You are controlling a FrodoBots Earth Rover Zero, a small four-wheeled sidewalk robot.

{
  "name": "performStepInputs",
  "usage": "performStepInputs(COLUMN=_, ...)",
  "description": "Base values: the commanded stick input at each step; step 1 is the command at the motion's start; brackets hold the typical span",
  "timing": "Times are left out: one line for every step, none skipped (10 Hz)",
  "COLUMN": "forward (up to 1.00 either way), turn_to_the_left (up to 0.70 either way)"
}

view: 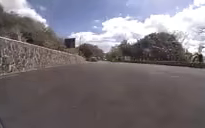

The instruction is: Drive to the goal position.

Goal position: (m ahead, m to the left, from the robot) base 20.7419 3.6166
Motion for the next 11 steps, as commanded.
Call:
performStepInputs(forward=0.85, turn_to_the_left=0.04)
performStepInputs(forward=0.85, turn_to_the_left=0.04)
performStepInputs(forward=0.85, turn_to_the_left=0.04)
performStepInputs(forward=0.85, turn_to_the_left=0.04)
performStepInputs(forward=0.85, turn_to_the_left=0.05)
performStepInputs(forward=0.85, turn_to_the_left=0.08)
performStepInputs(forward=0.85, turn_to_the_left=0.11)
performStepInputs(forward=0.85, turn_to_the_left=0.21)
performStepInputs(forward=0.85, turn_to_the_left=0.08)
performStepInputs(forward=0.85, turn_to_the_left=0.01)
performStepInputs(forward=0.85, turn_to_the_left=0.01)
